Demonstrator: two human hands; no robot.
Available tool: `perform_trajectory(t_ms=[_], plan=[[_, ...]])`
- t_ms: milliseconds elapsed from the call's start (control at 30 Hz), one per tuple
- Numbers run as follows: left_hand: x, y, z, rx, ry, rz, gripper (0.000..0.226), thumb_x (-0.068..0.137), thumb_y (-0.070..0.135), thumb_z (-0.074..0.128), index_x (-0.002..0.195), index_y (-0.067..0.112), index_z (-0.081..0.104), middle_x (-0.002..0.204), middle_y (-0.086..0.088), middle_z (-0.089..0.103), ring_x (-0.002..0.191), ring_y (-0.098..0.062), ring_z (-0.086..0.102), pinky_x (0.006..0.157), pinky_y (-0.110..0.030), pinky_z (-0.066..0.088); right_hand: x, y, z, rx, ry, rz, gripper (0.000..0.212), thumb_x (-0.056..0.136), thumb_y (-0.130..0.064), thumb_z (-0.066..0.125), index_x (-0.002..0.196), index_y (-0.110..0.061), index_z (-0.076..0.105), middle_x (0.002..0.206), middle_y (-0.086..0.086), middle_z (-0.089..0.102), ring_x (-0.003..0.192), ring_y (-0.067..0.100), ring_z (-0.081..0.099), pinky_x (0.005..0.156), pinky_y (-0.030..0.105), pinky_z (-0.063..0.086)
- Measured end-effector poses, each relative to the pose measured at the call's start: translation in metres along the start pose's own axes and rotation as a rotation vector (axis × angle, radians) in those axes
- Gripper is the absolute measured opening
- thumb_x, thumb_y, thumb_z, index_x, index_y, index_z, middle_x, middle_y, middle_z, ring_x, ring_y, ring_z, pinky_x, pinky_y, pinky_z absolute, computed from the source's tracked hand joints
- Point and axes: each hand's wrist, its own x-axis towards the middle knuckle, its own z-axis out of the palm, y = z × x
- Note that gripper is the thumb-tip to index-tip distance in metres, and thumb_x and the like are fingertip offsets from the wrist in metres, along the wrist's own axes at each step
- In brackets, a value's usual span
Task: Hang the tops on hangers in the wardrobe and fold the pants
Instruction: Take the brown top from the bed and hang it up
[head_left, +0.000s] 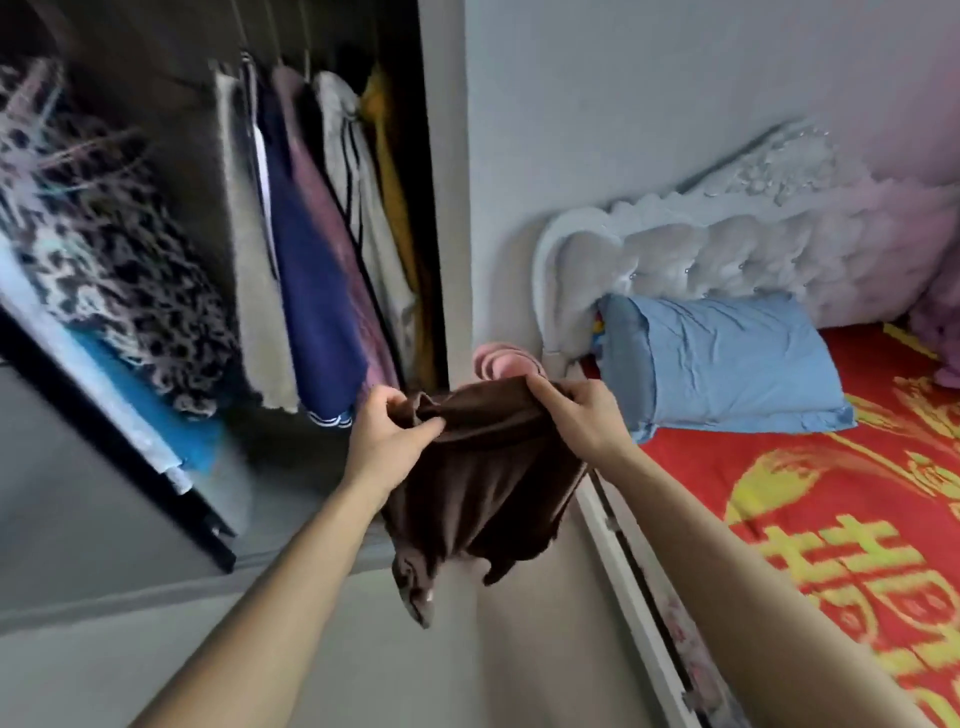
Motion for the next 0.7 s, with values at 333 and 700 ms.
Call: perform_trajectory(t_ms=[333, 700], plan=[[0.070, -0.064, -0.151, 0.152, 0.512, -0.127, 0.018, 0.083, 0.013, 0.066, 0.094, 0.015, 0.052, 0.100, -0.008, 0.061, 0.088, -0.027, 0.059, 0.080, -0.035, 0.046, 0.069, -0.108, 0.171, 0.324, -0.202, -0.255, 0.039, 0.101, -0.042, 0.054, 0.070, -0.018, 0.063, 0.061, -0.013, 0.061, 0.060, -0.003, 0.051, 0.057, 0.019, 0.041], [0.209, -0.073, -0.277, 0.253, 0.585, -0.141, 0.029, 0.088, 0.035, 0.051, 0.106, 0.023, 0.070, 0.104, -0.007, 0.071, 0.101, -0.030, 0.065, 0.092, -0.045, 0.053, 0.204, -0.194, 0.298, 0.490, -0.440, -0.322, 0.014, 0.095, -0.035, 0.067, 0.094, -0.022, 0.072, 0.084, -0.012, 0.073, 0.079, 0.002, 0.064, 0.083, 0.029, 0.052]])
